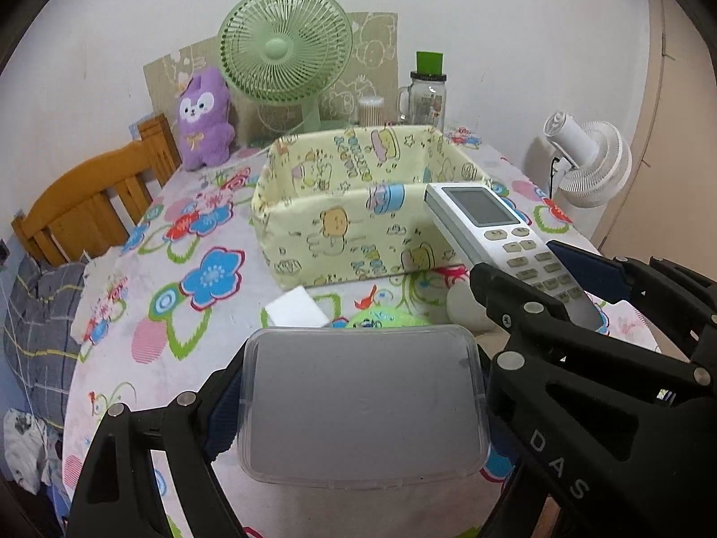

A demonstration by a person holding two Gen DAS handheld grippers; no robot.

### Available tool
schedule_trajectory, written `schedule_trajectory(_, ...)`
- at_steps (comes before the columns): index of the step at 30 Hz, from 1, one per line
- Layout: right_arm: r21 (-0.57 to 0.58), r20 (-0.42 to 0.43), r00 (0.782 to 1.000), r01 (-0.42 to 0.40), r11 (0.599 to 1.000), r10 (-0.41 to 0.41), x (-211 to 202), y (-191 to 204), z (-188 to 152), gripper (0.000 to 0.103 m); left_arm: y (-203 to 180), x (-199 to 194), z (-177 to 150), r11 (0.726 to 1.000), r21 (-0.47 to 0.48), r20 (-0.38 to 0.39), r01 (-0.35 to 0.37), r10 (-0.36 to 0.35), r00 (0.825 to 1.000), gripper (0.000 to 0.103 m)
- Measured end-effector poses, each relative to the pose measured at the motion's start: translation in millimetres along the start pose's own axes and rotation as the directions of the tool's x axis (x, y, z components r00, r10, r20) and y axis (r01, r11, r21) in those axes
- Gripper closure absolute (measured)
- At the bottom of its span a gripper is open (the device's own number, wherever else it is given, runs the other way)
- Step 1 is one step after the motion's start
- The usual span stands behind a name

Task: Organize rigid objects
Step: 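Carry the clear box and white remote toward the fabric storage box with both tools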

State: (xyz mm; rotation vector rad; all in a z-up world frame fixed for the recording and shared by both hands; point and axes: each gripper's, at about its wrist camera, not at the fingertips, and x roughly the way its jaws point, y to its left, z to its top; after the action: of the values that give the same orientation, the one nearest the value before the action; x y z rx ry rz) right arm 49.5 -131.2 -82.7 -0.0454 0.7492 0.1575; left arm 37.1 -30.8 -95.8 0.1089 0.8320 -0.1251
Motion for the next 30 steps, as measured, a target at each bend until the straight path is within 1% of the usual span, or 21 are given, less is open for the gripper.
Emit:
schedule_trajectory(5,0.004,0.014,1.000,-0.012,1.000,0.012,-6,0,11,0.056,2,-9,11,1.000,0.002,0.025,-0.017,0.017,1.000,0.014)
schedule_trajectory(8,-0.008,0.037,0.999,-0.013,1.000,0.013,-11,1,22,0.056,3,-15,21,0.999,0.001,0.052,-0.036,0.036,0.998,0.014)
schedule_trajectory(13,-0.018,0.065,0.998,-0.012,1.000,0.014,-16,2,36,0.056,7,-19,33,0.999,-0.003,0.072,-0.039,0.039,0.997,0.014)
schedule_trajectory(30,0.006,0.096,0.995,0.019,1.000,-0.020,-8,-9,65,0.056,7,-11,65,0.999,0.010,0.105,-0.044,0.043,0.994,0.014)
